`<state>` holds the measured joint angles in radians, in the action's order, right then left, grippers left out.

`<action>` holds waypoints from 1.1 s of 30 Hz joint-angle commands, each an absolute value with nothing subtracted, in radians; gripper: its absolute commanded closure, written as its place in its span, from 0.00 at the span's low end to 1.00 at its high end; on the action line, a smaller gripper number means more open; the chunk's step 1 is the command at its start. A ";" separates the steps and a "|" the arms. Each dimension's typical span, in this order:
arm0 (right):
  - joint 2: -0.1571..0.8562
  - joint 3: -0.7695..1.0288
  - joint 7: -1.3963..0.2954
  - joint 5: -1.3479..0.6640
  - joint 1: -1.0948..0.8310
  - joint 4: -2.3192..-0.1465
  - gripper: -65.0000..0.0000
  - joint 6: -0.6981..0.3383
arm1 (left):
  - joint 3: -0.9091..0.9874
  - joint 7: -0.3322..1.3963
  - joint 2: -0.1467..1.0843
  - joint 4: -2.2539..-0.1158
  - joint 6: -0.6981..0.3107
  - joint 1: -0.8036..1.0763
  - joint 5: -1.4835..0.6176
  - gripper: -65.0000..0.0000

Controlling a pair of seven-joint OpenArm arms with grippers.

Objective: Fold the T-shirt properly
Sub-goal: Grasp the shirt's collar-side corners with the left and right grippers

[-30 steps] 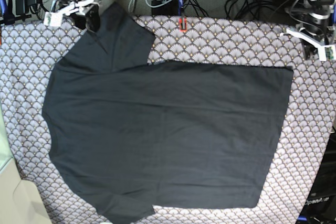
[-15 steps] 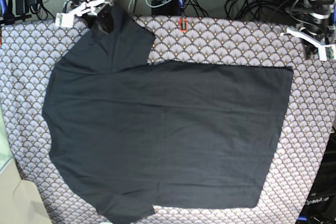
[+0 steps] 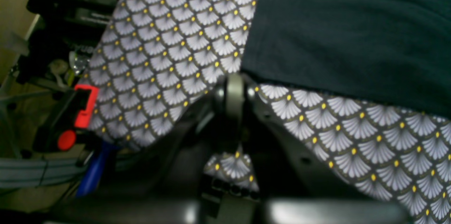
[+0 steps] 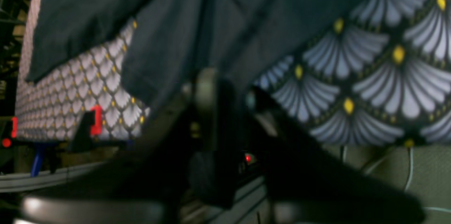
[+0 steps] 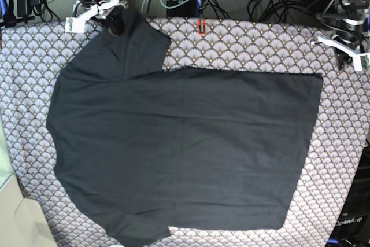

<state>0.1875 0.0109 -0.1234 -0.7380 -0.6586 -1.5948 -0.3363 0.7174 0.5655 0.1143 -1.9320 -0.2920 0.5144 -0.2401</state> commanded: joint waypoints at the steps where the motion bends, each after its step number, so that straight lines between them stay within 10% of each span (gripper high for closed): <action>1: 0.193 0.016 -0.111 -0.745 -0.665 -1.607 0.96 -0.332 | 0.722 0.547 0.124 -1.937 -0.289 0.499 -0.245 0.98; 9: 0.196 0.018 -0.111 -0.745 -0.665 -1.606 1.00 -0.329 | 0.725 0.547 0.125 -1.836 -0.289 0.455 -0.245 0.62; 33: 0.217 0.012 -0.206 -0.743 -0.613 -1.554 1.00 -0.331 | 0.717 0.539 0.131 -1.532 -0.291 0.186 -0.254 0.60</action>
